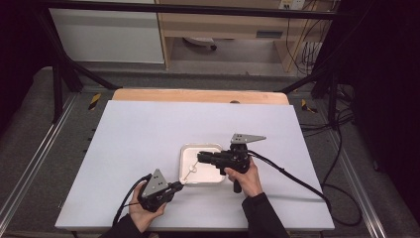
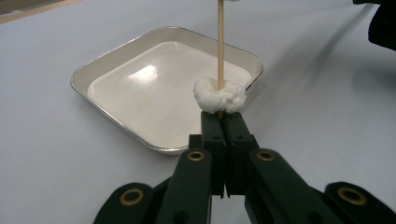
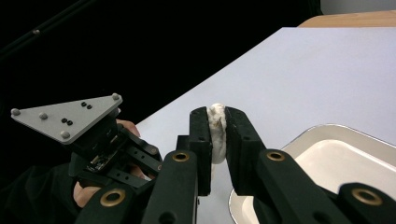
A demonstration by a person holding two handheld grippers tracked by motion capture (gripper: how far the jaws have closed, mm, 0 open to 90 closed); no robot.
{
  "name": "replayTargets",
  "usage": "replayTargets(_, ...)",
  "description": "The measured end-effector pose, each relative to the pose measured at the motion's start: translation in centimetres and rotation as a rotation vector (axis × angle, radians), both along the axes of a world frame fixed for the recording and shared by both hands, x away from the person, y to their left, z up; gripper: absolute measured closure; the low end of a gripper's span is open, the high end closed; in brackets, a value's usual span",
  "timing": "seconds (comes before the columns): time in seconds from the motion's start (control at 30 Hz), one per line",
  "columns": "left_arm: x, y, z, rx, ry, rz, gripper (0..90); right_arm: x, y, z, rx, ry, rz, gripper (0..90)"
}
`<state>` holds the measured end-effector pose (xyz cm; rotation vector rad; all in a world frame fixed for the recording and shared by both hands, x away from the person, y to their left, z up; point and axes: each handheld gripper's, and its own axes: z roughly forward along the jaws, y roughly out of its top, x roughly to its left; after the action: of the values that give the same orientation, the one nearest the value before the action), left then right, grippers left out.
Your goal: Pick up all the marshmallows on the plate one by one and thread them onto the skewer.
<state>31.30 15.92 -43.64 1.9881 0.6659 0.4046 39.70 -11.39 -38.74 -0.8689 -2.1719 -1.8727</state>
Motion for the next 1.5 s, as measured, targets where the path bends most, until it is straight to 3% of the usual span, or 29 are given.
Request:
replayTargets(0.77,0.2,-0.1,-0.1,-0.005,0.016,-0.007,88.8,-0.4,0.3,-0.5,-0.028,0.000,0.003,81.0)
replayTargets(0.83,0.2,-0.1,0.0,-0.030,0.008,-0.014,88.7,-0.4,0.3,-0.6,-0.033,0.007,0.008,80.7)
replayTargets(0.9,0.2,-0.2,0.1,-0.005,-0.005,-0.004,88.8,-0.5,0.8,-1.2,-0.057,0.021,0.023,80.2)
replayTargets(0.97,0.4,-0.1,-0.2,-0.018,0.023,-0.006,88.7,-0.5,0.9,-1.3,-0.052,0.012,0.024,80.2)
replayTargets(1.03,0.5,0.0,-0.1,-0.016,0.022,0.000,88.6,-0.5,1.0,-1.5,-0.058,0.007,0.014,79.1)
replayTargets(1.07,0.5,0.0,-0.1,-0.018,0.021,-0.001,88.5,-0.5,1.0,-1.5,-0.059,0.005,0.011,77.8)
replayTargets(1.2,0.5,0.0,-0.1,-0.012,0.022,0.010,88.6,-0.5,0.7,-1.2,-0.082,-0.025,-0.038,57.6)
replayTargets(1.33,0.9,0.5,-0.3,-0.026,0.058,0.026,88.6,-0.8,0.0,-0.3,-0.084,-0.071,-0.076,45.4)
replayTargets(1.5,0.9,0.6,-0.3,-0.028,0.065,0.027,88.4,-0.9,-0.8,-0.5,-0.211,-0.112,-0.142,24.7)
